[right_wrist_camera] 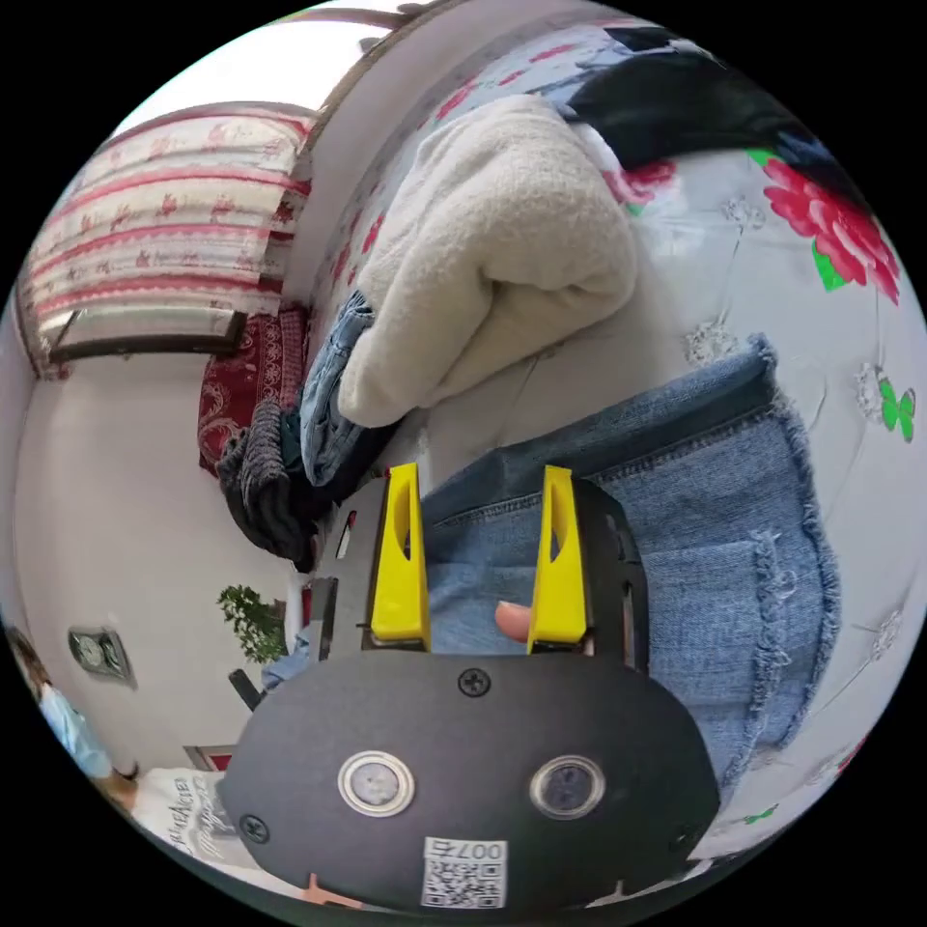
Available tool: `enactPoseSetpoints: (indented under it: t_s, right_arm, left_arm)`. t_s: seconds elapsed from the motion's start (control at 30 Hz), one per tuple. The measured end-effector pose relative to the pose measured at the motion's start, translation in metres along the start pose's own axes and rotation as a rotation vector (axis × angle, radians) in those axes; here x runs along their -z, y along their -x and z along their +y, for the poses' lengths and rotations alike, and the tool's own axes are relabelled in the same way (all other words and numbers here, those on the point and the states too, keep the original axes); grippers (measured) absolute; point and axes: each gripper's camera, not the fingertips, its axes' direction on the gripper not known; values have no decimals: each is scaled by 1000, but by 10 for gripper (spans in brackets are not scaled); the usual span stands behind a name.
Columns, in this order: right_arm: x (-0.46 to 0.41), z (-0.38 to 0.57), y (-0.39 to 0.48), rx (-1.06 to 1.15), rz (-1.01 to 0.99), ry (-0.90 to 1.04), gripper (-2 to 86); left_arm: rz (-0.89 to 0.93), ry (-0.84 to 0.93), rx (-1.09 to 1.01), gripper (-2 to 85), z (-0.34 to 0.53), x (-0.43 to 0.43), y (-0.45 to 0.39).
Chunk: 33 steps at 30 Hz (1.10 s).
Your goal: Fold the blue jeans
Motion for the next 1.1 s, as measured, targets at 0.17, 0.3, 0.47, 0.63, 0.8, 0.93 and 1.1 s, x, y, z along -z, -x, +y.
enactPoseSetpoints:
  t_s: [0.17, 0.3, 0.47, 0.63, 0.8, 0.93, 1.1]
  right_arm:
    - [-5, -12, 23, 32, 55, 36, 9]
    - [66, 23, 74, 263, -16, -139, 11]
    - [122, 107, 42, 241, 146, -139, 63]
    - [165, 238, -44, -17, 425, -205, 118]
    - [158, 267, -69, -71, 376, -178, 128]
    - [120, 253, -30, -24, 636, -92, 89]
    - [90, 241, 41, 218, 622, 50, 11]
  left_arm:
    - [-26, 151, -126, -4, 0, -8, -18]
    - [-121, 333, -152, 14, 25, -40, -26]
    - [-155, 199, -12, 53, 65, -47, -25]
    - [-335, 242, -103, 88, 105, -58, -71]
    - [-223, 186, 112, 107, 145, -55, -60]
    - [-314, 404, 22, 141, 154, -125, -81]
    - [-546, 447, -69, 93, 122, -169, -113]
